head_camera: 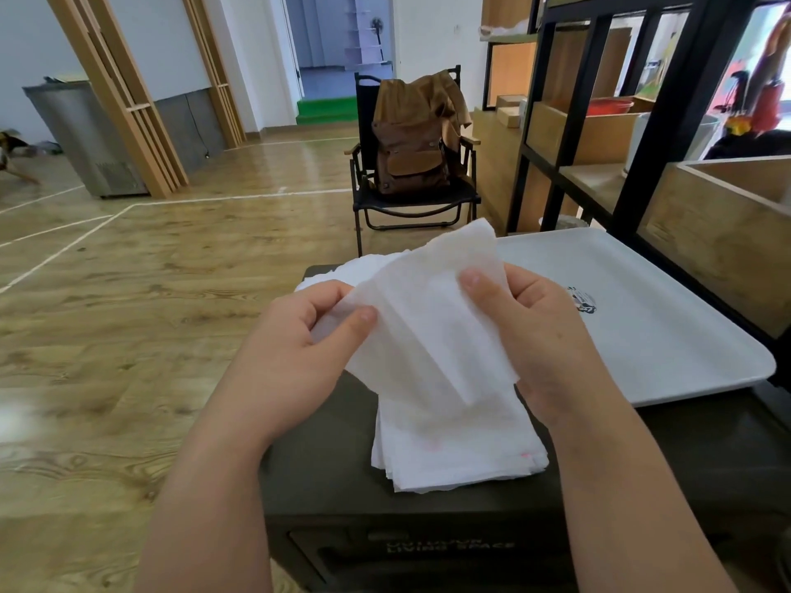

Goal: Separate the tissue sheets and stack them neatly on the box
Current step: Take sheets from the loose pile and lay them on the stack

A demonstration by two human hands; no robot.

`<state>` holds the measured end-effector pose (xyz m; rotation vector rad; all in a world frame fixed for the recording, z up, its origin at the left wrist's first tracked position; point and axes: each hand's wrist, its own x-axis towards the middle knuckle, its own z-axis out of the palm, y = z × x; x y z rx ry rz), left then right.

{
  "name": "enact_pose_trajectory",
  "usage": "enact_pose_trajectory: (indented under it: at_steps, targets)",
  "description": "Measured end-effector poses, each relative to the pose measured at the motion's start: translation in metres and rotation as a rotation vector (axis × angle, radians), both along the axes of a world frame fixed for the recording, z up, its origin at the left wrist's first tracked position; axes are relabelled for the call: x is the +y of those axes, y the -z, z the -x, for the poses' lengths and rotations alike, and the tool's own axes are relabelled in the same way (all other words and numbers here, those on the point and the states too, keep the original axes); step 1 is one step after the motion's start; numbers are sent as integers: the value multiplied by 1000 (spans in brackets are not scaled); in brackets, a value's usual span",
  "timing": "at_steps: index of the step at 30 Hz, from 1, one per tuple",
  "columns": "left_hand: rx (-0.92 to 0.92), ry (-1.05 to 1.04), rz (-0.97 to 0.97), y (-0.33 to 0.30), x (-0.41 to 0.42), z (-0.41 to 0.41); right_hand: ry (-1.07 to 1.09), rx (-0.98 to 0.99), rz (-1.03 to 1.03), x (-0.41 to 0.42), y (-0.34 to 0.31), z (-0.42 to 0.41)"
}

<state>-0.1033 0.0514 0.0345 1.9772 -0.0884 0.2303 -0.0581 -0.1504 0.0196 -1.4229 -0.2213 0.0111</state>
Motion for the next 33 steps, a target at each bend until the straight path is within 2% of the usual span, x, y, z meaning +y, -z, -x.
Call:
enact_pose_trajectory:
  at_steps: [10, 12, 15, 22, 25, 30, 33]
  targets:
    - [8, 173, 143, 5, -5, -2, -39, 82, 189, 1, 11, -4]
    - [-27, 149, 205, 6, -8, -4, 66, 37, 253, 5, 14, -6]
    - [-58, 83, 318, 8, -12, -7, 211, -148, 414, 7, 15, -8]
    - [-138, -31, 356, 12, -16, -13, -97, -214, 273, 2, 3, 1]
    - [-162, -68, 366, 12, -16, -15, -95, -224, 293, 1, 5, 0]
    - [-180, -137, 315, 14, -14, -16, 3, -247, 250, 0, 10, -4]
    - [-258, -220, 13, 16, -12, -17, 56, -307, 273, -1, 7, -3]
